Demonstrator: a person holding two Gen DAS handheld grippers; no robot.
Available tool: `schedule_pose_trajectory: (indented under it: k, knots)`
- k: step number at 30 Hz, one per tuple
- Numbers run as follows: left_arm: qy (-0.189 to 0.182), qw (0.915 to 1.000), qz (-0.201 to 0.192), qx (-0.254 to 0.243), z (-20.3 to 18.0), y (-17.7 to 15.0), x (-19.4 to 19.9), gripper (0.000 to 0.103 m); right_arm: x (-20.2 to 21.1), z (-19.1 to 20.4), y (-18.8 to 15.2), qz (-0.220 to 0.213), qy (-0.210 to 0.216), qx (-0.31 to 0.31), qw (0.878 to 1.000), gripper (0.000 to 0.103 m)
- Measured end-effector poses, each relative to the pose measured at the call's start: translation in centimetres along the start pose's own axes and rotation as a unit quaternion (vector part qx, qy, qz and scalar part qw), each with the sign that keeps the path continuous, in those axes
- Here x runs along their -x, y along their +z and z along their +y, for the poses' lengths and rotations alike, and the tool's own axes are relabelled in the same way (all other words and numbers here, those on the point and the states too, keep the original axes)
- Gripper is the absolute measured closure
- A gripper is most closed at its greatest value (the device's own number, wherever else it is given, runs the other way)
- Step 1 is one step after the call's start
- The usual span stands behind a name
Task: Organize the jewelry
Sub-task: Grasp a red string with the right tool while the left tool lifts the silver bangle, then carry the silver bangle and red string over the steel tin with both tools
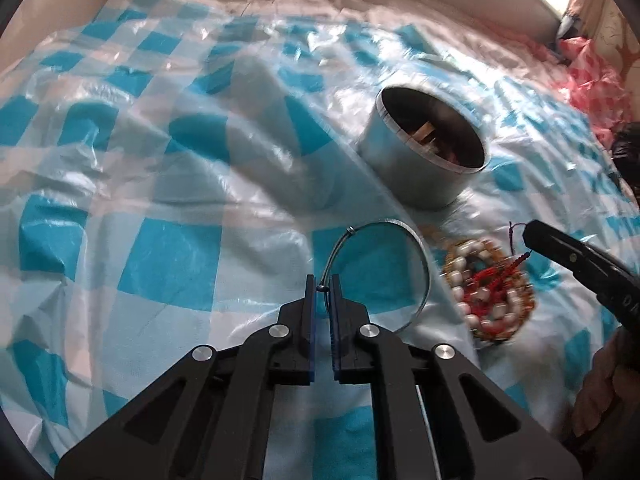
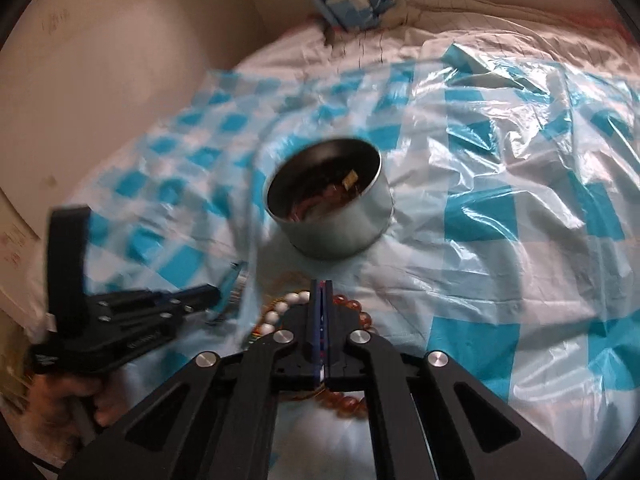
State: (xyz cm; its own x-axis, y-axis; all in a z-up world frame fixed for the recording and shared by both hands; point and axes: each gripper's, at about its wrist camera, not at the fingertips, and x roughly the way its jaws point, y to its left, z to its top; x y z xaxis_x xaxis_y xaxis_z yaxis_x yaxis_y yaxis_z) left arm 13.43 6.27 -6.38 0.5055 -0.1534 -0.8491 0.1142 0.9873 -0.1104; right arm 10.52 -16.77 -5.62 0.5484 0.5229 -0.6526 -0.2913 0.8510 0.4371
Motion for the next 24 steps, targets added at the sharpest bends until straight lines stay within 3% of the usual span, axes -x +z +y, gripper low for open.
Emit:
schedule_pose_trajectory:
  k: [7, 17, 24]
  knots:
    - [-0.033, 0.9989, -0.033, 0.001, -0.5, 0.4, 1.9, 0.098, 4.0, -1.0, 0.5, -0.07, 0.055, -0.038, 0.995, 0.101]
    - [-0.049, 0.9974, -0.052, -0.012, -1.6, 0.7, 2.7, 0.098, 5.3, -0.3, 0.8, -0.104, 0.062, -0.016, 0.992, 0.101]
    - [-0.026, 0.9994, -0.006, -0.021, -2.0, 0.4, 0.3, 0.098, 5.2, -0.1, 0.8, -0.102, 0.058, -0.008, 0.993, 0.101]
